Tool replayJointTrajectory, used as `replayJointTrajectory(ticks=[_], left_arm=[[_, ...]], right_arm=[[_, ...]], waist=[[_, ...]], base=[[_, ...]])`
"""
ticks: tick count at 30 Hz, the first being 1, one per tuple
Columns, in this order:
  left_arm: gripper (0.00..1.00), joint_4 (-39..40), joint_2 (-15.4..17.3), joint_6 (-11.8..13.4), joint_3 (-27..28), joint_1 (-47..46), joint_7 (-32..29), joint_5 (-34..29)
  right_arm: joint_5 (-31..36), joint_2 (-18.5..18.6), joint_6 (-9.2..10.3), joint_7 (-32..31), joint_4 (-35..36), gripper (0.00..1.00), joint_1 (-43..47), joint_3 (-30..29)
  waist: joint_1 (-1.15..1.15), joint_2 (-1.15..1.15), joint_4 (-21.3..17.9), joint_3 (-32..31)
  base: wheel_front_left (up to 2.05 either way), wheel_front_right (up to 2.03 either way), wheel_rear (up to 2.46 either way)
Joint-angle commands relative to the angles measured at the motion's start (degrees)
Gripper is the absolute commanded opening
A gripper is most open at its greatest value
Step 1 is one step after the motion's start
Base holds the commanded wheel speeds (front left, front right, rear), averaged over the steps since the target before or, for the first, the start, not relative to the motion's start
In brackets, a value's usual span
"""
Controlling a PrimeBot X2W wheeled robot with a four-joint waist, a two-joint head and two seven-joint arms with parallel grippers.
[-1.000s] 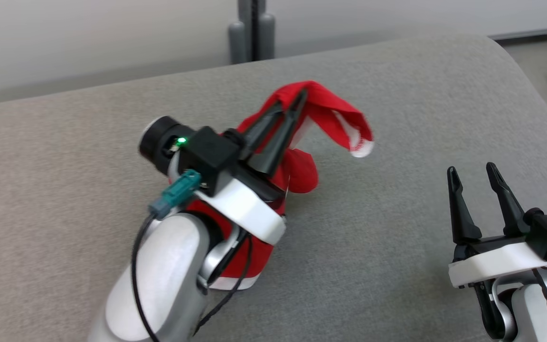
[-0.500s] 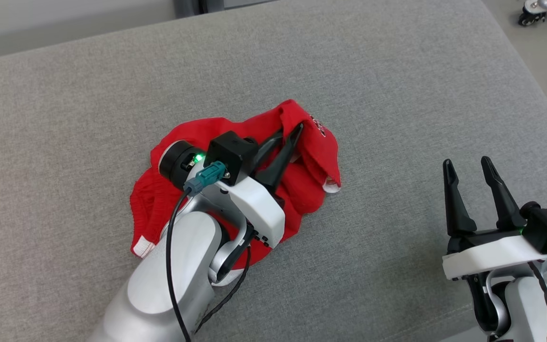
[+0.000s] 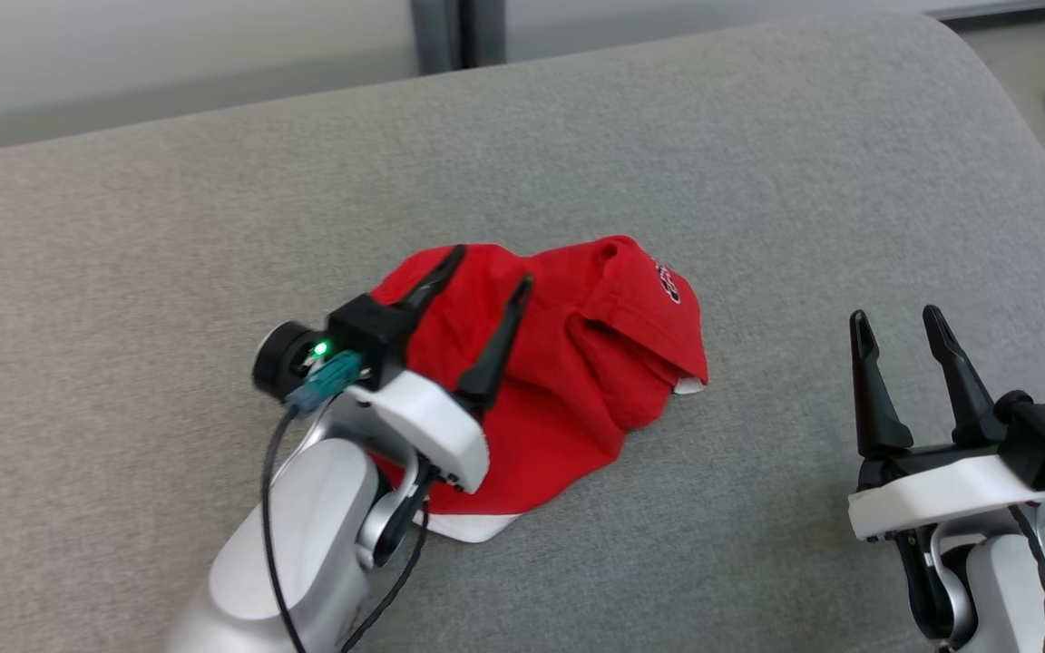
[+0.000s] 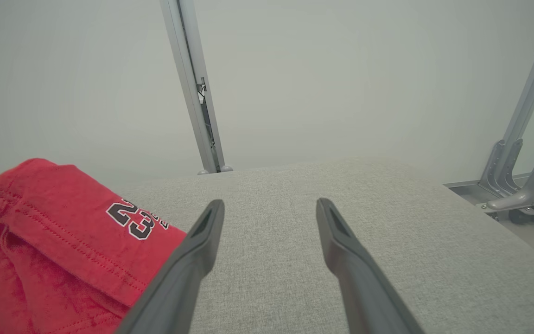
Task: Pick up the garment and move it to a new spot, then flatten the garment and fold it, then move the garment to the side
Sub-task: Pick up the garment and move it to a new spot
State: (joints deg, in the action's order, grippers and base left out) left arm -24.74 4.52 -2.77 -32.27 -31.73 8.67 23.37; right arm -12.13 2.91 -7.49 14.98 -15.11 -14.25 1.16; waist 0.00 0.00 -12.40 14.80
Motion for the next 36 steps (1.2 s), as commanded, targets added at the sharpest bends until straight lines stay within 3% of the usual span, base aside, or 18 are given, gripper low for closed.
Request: replayJointTrajectory(ticks=[1,17,24,36], left_arm=[[1.00,-0.18,0.86,0.96,1.12,1.57,1.05,0.68],[1.00,6.12,8.52,8.03,14.30,14.45,6.04,6.36],[1.00,9.54,10.85,9.55,16.82,19.43,6.25,6.79],[1.00,16.19,12.62,11.15,15.51,28.24,5.08,5.94]], right_arm=[[0.42,0.43,-0.01,0.25,0.06,1.00,0.91,-0.25],[1.52,1.72,-0.01,-0.43,-0.06,1.00,4.51,-0.90],[1.89,1.85,0.00,-1.28,0.42,1.00,6.00,-1.39],[1.99,2.19,0.00,-3.48,1.88,1.00,11.05,-1.49]], waist=[[0.00,0.00,2.25,-2.23],[0.00,0.00,10.76,-8.00],[0.00,0.00,12.61,-10.18],[0.00,0.00,13.46,-15.36]], base=[[0.00,0.00,0.00],[0.00,0.00,0.00],[0.00,0.00,0.00],[0.00,0.00,0.00]])
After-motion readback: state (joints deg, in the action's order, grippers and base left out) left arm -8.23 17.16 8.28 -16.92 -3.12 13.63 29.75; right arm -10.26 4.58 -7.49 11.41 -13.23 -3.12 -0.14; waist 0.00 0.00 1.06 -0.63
